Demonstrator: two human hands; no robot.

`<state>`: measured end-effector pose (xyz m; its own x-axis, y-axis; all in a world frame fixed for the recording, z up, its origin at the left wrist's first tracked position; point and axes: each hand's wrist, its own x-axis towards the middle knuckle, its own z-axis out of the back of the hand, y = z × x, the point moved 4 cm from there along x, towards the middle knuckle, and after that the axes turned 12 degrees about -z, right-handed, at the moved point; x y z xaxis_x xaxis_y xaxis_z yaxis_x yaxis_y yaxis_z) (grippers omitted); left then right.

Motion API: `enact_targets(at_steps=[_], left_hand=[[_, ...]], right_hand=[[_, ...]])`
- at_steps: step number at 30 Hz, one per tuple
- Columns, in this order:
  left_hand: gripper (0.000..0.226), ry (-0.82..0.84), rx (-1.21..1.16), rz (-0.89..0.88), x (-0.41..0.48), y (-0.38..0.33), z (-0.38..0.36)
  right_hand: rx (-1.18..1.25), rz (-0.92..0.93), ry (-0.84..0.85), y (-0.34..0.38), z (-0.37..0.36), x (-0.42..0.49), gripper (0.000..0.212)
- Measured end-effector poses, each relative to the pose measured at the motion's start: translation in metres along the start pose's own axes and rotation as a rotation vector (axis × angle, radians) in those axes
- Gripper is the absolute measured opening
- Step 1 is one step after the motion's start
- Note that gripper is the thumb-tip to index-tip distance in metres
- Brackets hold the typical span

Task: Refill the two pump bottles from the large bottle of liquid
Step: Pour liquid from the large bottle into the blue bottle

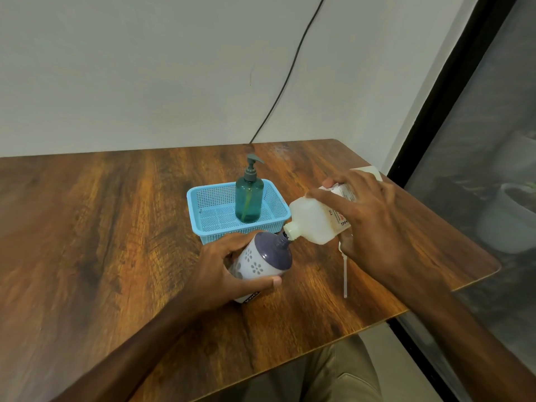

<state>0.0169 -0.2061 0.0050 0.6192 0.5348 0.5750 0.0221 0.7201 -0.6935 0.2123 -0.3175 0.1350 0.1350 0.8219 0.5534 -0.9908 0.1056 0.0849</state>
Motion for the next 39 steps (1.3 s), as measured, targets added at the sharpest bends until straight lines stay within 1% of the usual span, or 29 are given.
enact_targets(at_steps=[7,11,16,23,26,32,36,39], left_hand=[[0.067,-0.008,0.000,0.009,-0.001,0.000,0.001],[0.067,-0.018,-0.007,0.015,-0.001,-0.001,0.001],[0.071,-0.022,-0.004,0.026,-0.001,0.001,0.001],[0.066,-0.026,0.014,0.033,-0.001,0.000,0.002],[0.068,-0.027,0.024,0.025,-0.001,0.000,0.002],[0.065,-0.023,0.027,0.038,-0.002,0.002,0.003],[0.070,-0.021,0.015,0.055,-0.003,0.004,0.003],[0.063,-0.022,0.016,0.037,-0.002,0.003,0.003]], right_hand=[[-0.004,-0.014,0.042,0.003,0.001,0.001,0.085],[-0.021,0.025,0.013,0.007,0.005,0.002,0.085],[-0.033,0.047,0.016,0.008,0.007,0.003,0.086],[-0.033,0.065,-0.004,0.009,0.004,0.006,0.086],[-0.041,0.086,-0.013,0.008,0.004,0.009,0.086],[0.022,0.128,-0.024,0.010,0.003,0.010,0.094],[-0.071,0.104,-0.031,0.011,0.002,0.012,0.090],[-0.060,0.109,-0.038,0.010,0.002,0.012,0.087]])
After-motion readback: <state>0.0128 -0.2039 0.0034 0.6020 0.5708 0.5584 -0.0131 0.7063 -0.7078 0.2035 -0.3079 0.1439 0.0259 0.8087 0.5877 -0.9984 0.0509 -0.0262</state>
